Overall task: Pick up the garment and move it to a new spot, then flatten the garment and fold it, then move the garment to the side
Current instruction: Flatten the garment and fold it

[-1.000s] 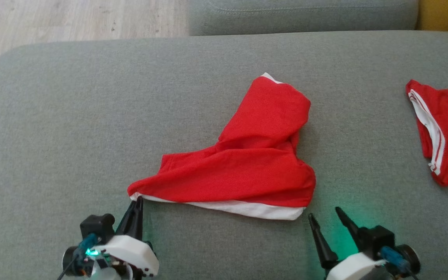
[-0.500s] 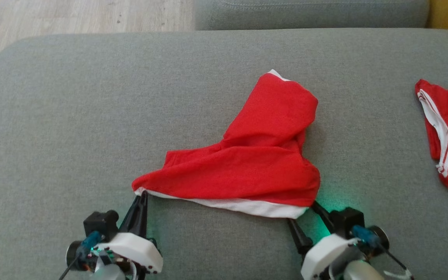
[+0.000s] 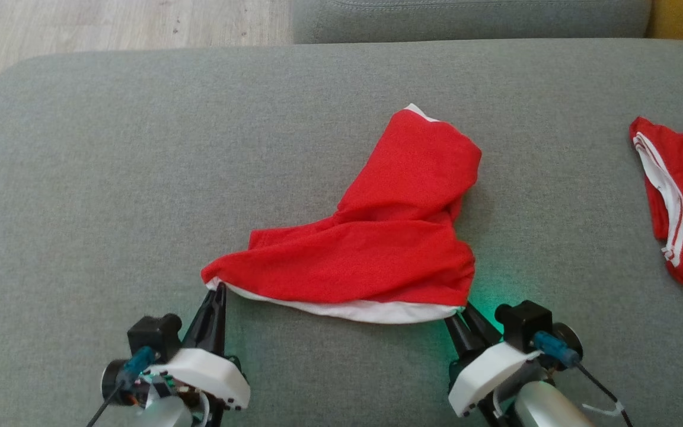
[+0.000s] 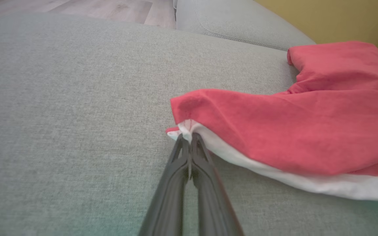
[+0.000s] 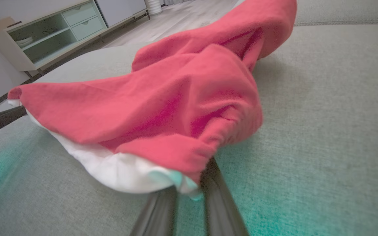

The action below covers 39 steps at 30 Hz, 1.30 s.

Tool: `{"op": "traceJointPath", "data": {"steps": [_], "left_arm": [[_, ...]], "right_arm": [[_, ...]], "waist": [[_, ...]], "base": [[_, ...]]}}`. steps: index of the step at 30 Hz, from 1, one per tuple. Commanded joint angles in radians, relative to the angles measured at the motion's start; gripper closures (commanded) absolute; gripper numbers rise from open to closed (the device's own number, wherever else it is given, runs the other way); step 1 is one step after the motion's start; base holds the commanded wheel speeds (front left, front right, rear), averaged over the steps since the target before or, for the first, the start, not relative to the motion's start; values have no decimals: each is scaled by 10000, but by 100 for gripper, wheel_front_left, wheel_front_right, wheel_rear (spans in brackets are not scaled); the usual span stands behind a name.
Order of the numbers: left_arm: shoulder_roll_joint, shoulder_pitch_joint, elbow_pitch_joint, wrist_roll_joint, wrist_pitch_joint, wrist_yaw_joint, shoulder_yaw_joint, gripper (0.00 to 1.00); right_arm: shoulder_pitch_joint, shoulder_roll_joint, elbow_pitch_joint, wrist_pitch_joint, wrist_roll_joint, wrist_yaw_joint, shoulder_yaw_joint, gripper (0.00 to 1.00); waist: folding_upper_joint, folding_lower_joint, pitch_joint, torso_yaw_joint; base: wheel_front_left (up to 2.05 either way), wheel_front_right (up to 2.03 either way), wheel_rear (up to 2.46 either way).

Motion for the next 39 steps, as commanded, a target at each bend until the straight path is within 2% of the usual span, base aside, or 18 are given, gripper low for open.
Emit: {"op": "traceJointPath", "data": {"steps": [1, 10, 18, 25, 32, 36, 39], "left_arm": [[268, -370, -323, 41, -141, 100, 409, 100], [432, -313, -886, 183, -229, 238, 567, 100], [875, -105, -2558, 594, -295, 539, 957, 100], [1522, -122, -4959, 1137, -192, 977, 1183, 100], [2532, -737, -7831, 1655, 872, 1511, 1562, 100], [3057, -1528, -8799, 1789, 1678, 1508, 1807, 100], [3222, -2170, -8882, 1668, 2106, 1353, 1961, 100]], "right_arm": [[-50, -20, -442, -178, 37, 65, 156, 100], [189, -157, -1576, -207, -160, 65, -389, 100], [488, -665, -4014, 210, -587, 65, -1205, 100], [762, -1234, -6971, 1752, -689, 65, -1810, 100], [620, -1821, -9993, 3545, -795, 65, -2469, 100], [269, -1911, -11085, 4413, -824, 65, -2720, 100], [-67, -1990, -11283, 4871, -808, 65, -2711, 100]], "waist": [[0, 0, -14, -12], [0, 0, -94, 2], [0, 0, -515, -32], [0, 0, -1393, -157], [0, 0, -1914, -340], [0, 0, -1975, -405], [0, 0, -1834, -419]], "base": [[0, 0, 0], [0, 0, 0], [0, 0, 0], [0, 0, 0], [0, 0, 0], [0, 0, 0], [0, 0, 0]]}}
